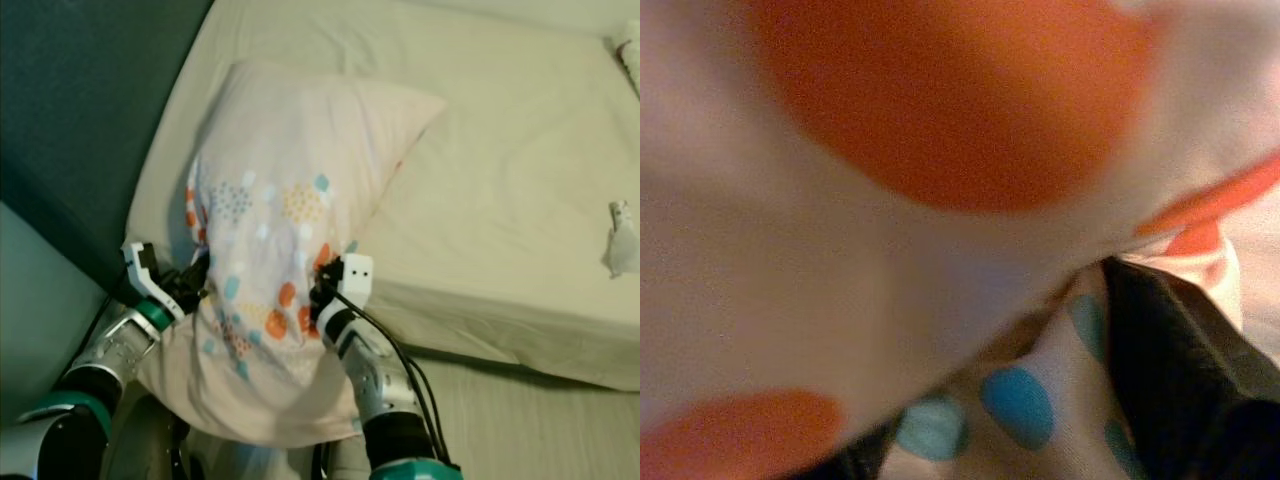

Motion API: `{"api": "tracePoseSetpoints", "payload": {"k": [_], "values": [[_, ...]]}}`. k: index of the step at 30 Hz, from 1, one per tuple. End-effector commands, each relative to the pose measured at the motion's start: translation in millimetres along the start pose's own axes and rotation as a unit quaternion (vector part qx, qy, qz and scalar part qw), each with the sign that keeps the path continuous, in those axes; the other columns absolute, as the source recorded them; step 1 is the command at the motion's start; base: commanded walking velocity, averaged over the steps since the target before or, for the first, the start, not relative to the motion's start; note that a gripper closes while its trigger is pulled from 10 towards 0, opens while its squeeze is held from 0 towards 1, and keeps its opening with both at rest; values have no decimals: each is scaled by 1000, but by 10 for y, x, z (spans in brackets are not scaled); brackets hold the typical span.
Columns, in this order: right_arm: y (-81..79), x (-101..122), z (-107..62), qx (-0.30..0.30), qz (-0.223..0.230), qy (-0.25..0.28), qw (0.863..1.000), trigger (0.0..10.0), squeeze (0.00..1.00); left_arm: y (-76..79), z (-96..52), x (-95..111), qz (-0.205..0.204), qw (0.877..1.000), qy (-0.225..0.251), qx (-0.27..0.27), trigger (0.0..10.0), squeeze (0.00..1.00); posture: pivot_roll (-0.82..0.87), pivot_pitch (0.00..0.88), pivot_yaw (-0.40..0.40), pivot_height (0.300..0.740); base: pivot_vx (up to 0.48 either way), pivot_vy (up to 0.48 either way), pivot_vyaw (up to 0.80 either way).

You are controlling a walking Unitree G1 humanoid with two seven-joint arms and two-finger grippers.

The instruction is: Clean up the room

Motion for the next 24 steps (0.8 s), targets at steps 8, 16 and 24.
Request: {"api": "tracePoseSetpoints", "payload": {"k": [8, 16, 24], "values": [[-356, -149, 135, 63, 25, -19, 998, 0, 0, 237, 41, 11, -4, 997, 15, -73, 0, 0, 99, 210, 10, 582, 0, 0, 0], [-352, 174, 212, 36, 9, 57, 998, 10000, 0, 412, -30, 231, 16, 994, 56, -93, 0, 0, 149, 144, 18, 582, 0, 0, 0], [-362, 266, 229, 32, -14, 78, 996, 10000, 0, 384, -99, 252, 82, 994, 49, -47, 5490, 0, 162, 111, 14, 582, 0, 0, 0]]}}
Point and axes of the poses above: a point about 5 cm out from each wrist's last joint towards the gripper, its own z axis pointing out of the wrist towards the gripper, its own x axis along the axis of the wrist's last joint, y = z × x, the point moved 3 cm from there along z, pointing out of the wrist towards the gripper, and after that the axes turned 12 degrees about z, right-handed, at the moved point
